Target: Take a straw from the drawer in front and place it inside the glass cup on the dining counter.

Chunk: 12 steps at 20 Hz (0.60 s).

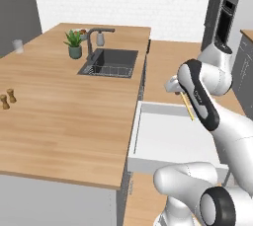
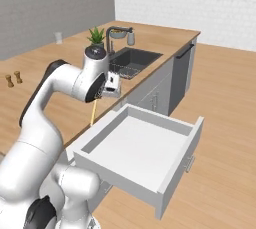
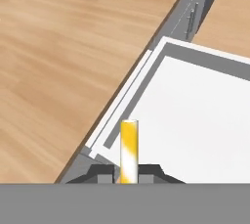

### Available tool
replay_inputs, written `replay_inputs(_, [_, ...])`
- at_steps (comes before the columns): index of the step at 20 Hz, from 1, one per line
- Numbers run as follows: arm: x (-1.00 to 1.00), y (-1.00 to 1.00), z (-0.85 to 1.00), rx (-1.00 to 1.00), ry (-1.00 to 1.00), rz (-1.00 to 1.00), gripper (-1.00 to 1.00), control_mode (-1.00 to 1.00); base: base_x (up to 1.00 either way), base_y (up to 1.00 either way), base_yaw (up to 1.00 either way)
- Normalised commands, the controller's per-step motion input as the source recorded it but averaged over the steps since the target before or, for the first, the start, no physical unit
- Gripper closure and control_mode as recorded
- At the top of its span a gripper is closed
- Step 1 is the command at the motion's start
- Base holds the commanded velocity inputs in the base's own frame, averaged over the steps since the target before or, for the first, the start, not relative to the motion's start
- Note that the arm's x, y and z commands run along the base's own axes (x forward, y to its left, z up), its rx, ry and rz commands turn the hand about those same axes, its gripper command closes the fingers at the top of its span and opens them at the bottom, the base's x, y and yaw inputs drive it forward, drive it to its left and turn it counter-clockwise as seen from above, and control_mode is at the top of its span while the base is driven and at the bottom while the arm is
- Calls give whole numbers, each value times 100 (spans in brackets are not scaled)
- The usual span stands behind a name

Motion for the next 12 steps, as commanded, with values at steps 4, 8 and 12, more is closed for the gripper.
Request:
replay_inputs(4, [0,0,0,0,0,0,100,100,-97,100,17])
replay_inputs(8, [0,0,0,0,0,0,100,100,-100,100,7])
replay_inputs(12, [0,0,0,0,0,0,100,100,-100,24,-8])
